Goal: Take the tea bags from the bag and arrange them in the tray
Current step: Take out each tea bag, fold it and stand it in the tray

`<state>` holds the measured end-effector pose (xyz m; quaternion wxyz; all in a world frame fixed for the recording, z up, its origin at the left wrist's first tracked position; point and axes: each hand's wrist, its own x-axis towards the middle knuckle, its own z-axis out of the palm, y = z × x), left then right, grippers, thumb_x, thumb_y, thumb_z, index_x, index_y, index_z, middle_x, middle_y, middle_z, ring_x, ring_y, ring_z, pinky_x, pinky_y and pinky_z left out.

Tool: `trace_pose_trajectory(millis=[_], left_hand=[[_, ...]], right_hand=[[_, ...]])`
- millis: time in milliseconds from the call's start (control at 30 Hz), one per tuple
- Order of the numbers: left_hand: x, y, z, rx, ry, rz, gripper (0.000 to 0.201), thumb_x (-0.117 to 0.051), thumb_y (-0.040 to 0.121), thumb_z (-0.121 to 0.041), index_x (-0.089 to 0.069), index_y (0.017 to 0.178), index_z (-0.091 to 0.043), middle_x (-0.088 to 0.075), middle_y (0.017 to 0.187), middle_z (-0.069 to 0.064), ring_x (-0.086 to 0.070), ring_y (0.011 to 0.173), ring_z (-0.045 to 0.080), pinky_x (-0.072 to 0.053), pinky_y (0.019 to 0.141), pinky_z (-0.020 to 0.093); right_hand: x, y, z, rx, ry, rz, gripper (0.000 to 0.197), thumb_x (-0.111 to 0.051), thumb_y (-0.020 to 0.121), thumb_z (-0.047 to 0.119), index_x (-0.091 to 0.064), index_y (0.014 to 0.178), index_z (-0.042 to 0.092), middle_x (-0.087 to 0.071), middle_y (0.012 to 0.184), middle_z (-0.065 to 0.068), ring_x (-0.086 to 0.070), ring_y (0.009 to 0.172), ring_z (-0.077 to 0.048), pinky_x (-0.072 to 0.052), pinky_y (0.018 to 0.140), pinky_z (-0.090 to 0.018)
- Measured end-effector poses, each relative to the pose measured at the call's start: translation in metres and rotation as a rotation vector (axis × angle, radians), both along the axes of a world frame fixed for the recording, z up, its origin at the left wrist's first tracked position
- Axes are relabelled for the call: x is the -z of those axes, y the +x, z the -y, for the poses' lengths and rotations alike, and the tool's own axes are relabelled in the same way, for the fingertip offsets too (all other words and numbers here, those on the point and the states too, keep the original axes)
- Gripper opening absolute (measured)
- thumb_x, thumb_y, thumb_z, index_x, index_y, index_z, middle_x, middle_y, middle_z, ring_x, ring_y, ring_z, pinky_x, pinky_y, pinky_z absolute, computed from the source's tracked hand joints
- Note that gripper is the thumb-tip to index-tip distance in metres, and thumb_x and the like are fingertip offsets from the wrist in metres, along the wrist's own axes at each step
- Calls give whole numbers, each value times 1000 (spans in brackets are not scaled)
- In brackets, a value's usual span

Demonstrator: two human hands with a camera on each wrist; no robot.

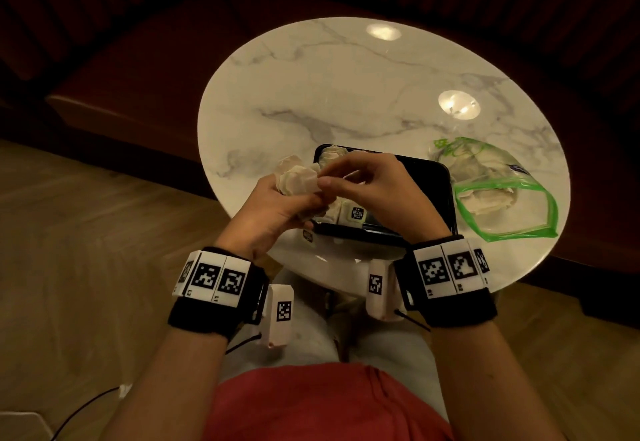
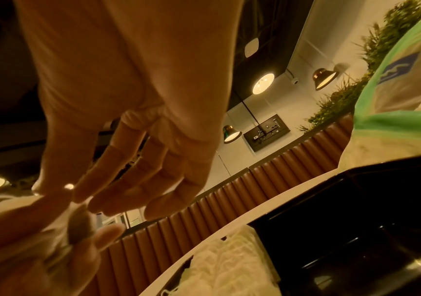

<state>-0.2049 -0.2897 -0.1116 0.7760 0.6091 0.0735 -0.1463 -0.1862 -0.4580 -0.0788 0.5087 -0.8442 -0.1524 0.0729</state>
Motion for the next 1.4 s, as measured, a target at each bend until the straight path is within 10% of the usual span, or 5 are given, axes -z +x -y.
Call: trace_pose_trajectory(millis=[400, 633, 1000, 1200, 1400], left_hand=[[-3, -3, 3, 106, 55, 51, 32, -66, 82, 5, -66, 108, -14, -73, 86, 0, -70, 85, 14, -50, 54, 19], [-8, -5, 1, 43, -176, -15, 33, -72, 65, -11, -67, 97, -16, -74, 77, -1, -70, 70, 8, -53, 53, 18], [-9, 3, 2, -216, -80, 132, 8, -65, 91, -9, -65, 92, -16, -67, 79, -3, -65, 73, 10, -49, 50, 18], [-12, 1, 12, -71, 168, 283, 28, -69, 88, -10, -67, 116, -9, -71, 97, 3, -70, 89, 15, -53, 63, 23], [-16, -1, 10, -128, 88, 198, 11, -65, 90, -11, -66, 102, -12, -70, 92, 7, -68, 78, 12, -47, 53, 20]], right_hand=[[8, -1, -9, 19, 3, -34, 20, -74, 85, 25, -70, 100, 13, -70, 90, 0, -67, 78, -7, -54, 70, -17], [-1, -2, 1, 58, 186, -92, 9, -69, 88, 15, -73, 95, 11, -73, 87, -3, -68, 82, -10, -53, 75, -21], [-3, 4, 8, 370, 227, 14, 7, -68, 89, 11, -69, 82, 11, -68, 71, -4, -68, 60, -14, -56, 55, -27], [-6, -2, -5, 220, 265, -22, 4, -67, 89, 11, -68, 87, 8, -68, 80, -7, -70, 69, -17, -58, 61, -30], [-7, -4, -4, 103, 269, -46, 19, -56, 97, 16, -72, 99, 5, -73, 89, -13, -72, 82, -21, -59, 76, -32]])
